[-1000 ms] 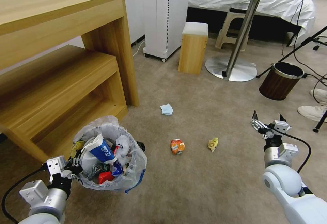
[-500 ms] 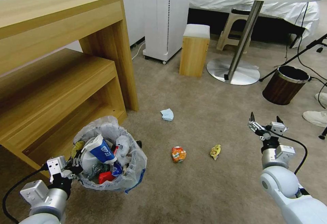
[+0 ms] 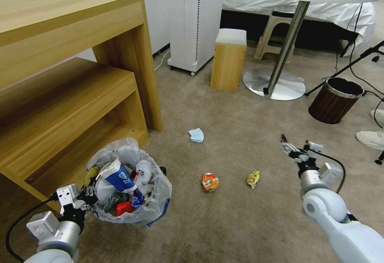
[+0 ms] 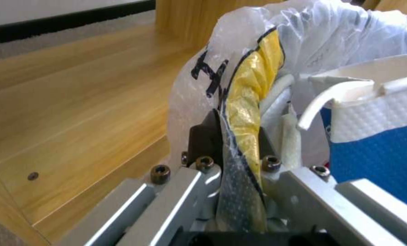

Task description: Pick up the trash bin and place the garbage on the floor into it.

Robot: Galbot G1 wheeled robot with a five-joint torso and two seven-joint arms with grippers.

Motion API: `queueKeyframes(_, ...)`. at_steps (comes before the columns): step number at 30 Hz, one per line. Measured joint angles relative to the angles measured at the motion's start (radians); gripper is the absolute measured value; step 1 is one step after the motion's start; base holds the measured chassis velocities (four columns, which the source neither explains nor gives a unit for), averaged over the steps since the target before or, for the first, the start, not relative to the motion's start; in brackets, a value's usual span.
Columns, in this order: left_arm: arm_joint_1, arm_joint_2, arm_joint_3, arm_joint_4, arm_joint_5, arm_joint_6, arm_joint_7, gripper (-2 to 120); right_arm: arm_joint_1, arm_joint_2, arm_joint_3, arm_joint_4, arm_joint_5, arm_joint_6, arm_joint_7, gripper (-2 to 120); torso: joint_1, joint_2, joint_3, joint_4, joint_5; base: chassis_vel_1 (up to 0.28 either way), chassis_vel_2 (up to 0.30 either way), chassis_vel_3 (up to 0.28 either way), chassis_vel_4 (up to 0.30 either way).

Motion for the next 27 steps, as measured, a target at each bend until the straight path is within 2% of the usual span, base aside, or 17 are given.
queueKeyframes(5, -0.007, -0.006, 0.001, 0.017, 0.002, -0.003, 0.001, 3, 0.067, 0.028, -0.096, -0.109, 0.034, 0.056, -0.087, 100, 0.0, 0.0, 0.0, -0.0005, 0.0, 0.0, 0.0, 0.0, 0.0)
queueKeyframes(8, -0.011, -0.009, 0.002, 0.027, 0.003, -0.005, 0.001, 3, 0.137, 0.066, -0.189, -0.229, 0.064, 0.099, -0.155, 100, 0.0, 0.0, 0.0, -0.0001, 0.0, 0.0, 0.0, 0.0, 0.0)
queueKeyframes(13, -0.015, -0.011, 0.003, 0.033, 0.004, -0.005, 0.001, 3, 0.192, 0.099, -0.268, -0.339, 0.084, 0.129, -0.22, 100, 0.0, 0.0, 0.0, -0.0003, 0.0, 0.0, 0.0, 0.0, 0.0)
queueKeyframes(17, -0.025, -0.017, 0.004, 0.045, 0.004, -0.005, 0.001, 3, 0.269, 0.149, -0.391, -0.489, 0.143, 0.173, -0.313, 99, 0.0, 0.0, 0.0, -0.0002, -0.0001, 0.0, 0.0, 0.0, 0.0)
queueKeyframes(27, -0.037, -0.012, 0.002, 0.065, -0.002, -0.007, 0.0, 3, 0.312, 0.235, -0.502, -0.671, 0.18, 0.197, -0.426, 99, 0.0, 0.0, 0.0, -0.0005, -0.0003, 0.0, 0.0, 0.0, 0.0)
